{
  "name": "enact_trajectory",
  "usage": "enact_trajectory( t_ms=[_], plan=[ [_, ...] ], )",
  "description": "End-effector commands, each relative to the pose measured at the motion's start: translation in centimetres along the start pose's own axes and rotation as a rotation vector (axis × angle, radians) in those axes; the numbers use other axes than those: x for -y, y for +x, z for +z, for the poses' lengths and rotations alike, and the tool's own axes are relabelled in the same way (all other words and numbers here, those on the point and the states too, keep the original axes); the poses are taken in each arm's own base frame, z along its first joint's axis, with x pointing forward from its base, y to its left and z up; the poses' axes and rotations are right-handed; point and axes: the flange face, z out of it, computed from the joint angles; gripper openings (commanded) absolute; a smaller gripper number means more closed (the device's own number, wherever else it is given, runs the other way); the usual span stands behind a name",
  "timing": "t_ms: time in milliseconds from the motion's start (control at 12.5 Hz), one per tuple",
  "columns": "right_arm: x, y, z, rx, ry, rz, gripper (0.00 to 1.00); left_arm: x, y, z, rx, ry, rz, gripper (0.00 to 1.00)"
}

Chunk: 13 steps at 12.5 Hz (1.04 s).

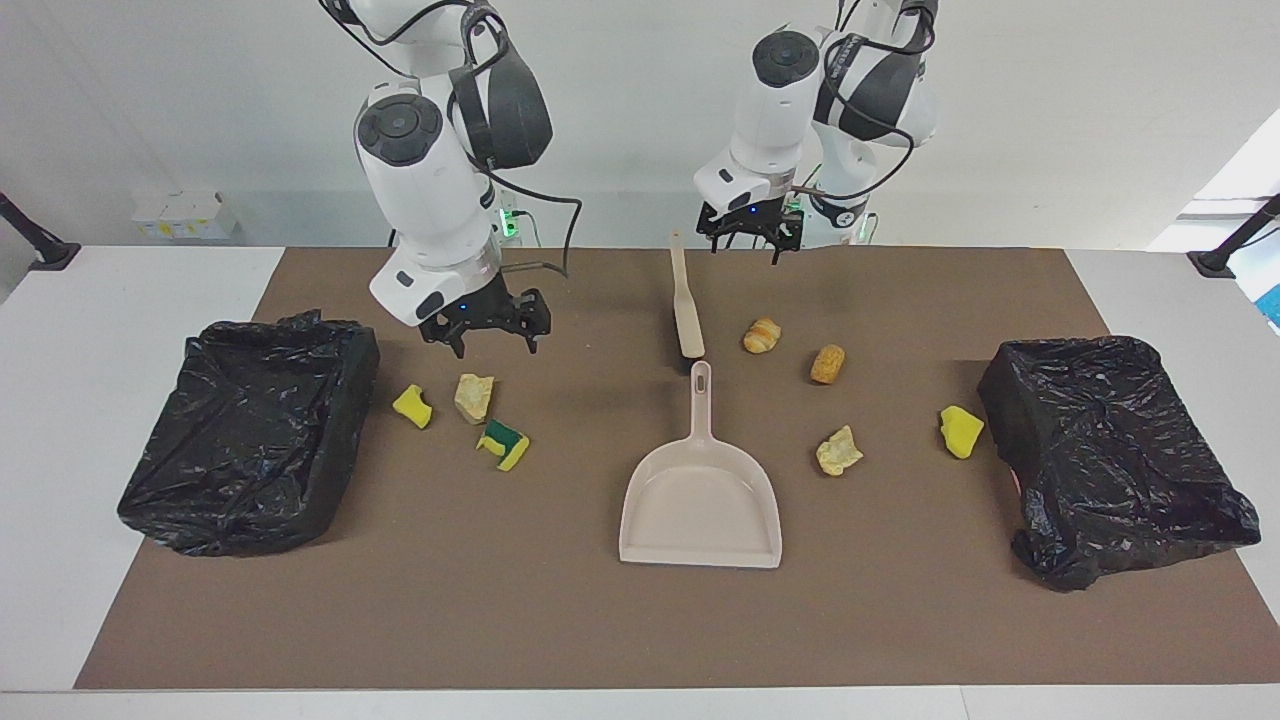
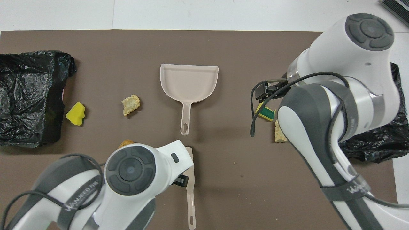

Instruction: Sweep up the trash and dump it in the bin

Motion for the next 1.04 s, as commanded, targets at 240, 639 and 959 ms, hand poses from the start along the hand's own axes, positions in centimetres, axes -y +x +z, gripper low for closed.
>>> enact_trajectory(
  t_ms=[240,639,959],
  plan=[
    [6.0,0.6,2.5,-0.021,0.103,0.090,1.00,-5.9,-4.6,8.4,-0.018,-0.005,-0.101,1.00],
    [5.7,0.5,2.5,-0.013,0.096,0.090,1.00,-7.3,-6.2,12.4,-0.013,-0.001,-0.133,1.00],
    [5.0,0.9,2.5,-0.018,0.097,0.093,1.00,-7.5,-6.7,13.3,-0.006,-0.016,-0.161,1.00]
  ],
)
